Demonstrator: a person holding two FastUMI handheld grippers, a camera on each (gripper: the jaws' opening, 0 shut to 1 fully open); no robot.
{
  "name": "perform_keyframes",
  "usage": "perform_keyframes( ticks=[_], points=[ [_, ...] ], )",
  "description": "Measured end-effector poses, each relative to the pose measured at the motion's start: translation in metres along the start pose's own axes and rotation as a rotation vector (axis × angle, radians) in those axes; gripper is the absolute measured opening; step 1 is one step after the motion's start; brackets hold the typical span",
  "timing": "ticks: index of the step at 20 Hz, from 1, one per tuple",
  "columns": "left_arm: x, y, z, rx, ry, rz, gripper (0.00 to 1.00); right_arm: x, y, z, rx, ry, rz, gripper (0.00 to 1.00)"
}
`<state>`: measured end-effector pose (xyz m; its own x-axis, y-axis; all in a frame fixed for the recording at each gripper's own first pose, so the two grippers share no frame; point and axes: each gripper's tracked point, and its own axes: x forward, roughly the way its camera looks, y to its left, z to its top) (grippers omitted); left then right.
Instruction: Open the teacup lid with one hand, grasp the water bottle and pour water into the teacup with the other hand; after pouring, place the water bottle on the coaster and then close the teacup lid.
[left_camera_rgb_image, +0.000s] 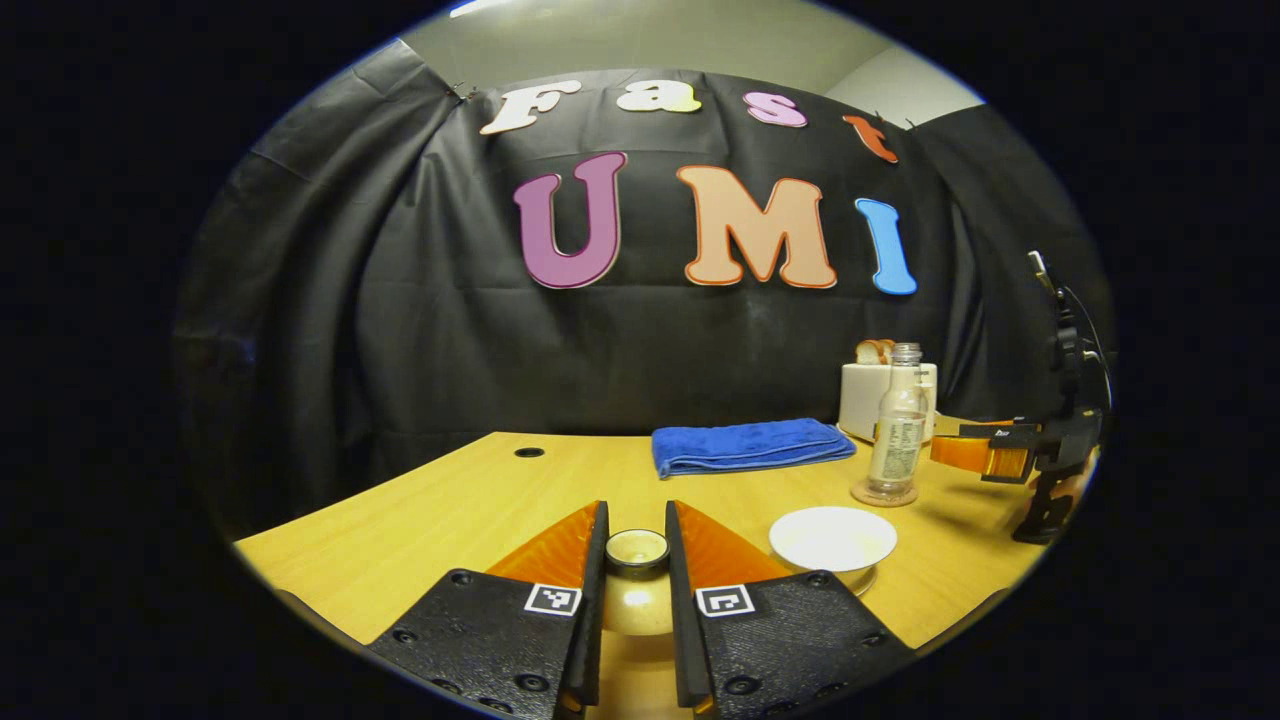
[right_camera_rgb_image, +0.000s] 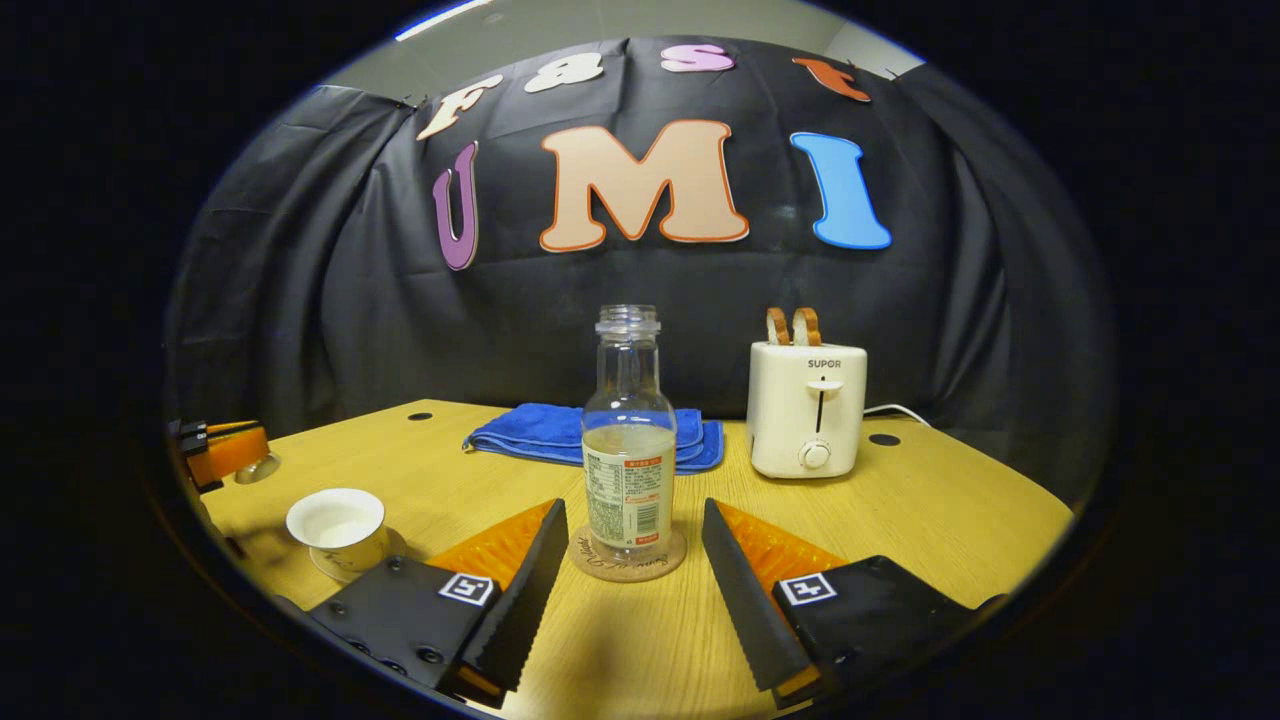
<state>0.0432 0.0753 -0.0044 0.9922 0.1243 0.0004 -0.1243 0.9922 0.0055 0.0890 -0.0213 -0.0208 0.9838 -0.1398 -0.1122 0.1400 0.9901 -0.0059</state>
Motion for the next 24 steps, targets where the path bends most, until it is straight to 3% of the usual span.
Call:
perform_keyframes(
  ticks=[9,14,24],
  points=[
    [0.021,-0.063,0.001,-0.002,0.003,-0.129,0.26,-0.035,-0.012,0.014,0.005,-0.1,0.005,0.87],
    [0.027,-0.098,-0.005,0.011,0.041,-0.246,0.27,-0.044,-0.015,0.014,0.006,-0.108,-0.003,0.89],
    [0.029,-0.114,-0.014,0.028,0.113,-0.339,0.27,-0.065,-0.022,0.014,0.007,-0.114,-0.007,0.87]
  ],
)
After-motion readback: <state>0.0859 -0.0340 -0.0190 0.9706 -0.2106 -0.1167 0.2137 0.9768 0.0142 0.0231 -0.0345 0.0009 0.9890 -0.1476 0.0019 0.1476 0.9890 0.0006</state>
